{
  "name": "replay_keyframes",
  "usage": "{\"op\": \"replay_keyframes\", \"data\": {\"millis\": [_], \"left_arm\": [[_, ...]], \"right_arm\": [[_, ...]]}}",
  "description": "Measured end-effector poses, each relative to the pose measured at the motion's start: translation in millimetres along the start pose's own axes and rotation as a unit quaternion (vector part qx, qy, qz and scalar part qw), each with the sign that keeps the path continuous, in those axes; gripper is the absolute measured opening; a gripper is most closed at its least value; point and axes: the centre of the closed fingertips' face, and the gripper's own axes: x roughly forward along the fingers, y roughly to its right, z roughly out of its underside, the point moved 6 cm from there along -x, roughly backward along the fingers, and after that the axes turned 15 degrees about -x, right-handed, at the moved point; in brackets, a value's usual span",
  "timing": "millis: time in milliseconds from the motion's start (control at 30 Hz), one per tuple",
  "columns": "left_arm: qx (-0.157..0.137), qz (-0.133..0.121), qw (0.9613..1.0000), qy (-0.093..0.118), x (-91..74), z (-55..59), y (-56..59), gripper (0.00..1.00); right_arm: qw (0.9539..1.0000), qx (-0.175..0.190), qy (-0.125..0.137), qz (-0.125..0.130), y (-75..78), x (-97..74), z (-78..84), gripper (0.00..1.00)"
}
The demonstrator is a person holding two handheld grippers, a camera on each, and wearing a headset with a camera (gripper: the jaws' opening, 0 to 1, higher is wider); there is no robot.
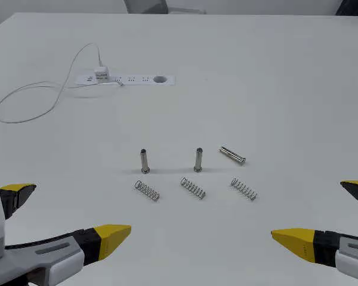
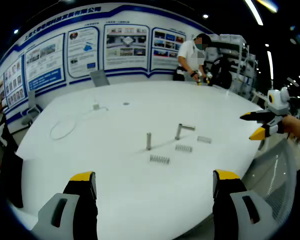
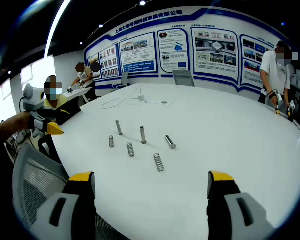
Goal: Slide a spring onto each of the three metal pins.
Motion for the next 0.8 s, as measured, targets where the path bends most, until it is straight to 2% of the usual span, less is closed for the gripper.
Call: {"op": "replay_keyframes", "data": {"millis": [800], "left_arm": [[0.009,-0.002,0.9999,0.007,-1.4,-3.3,0.4,0.97]], "right_arm": [[1.0000,-0.007,-0.002,-0.002,-0.2,-1.8,-0.3,0.92]]}}
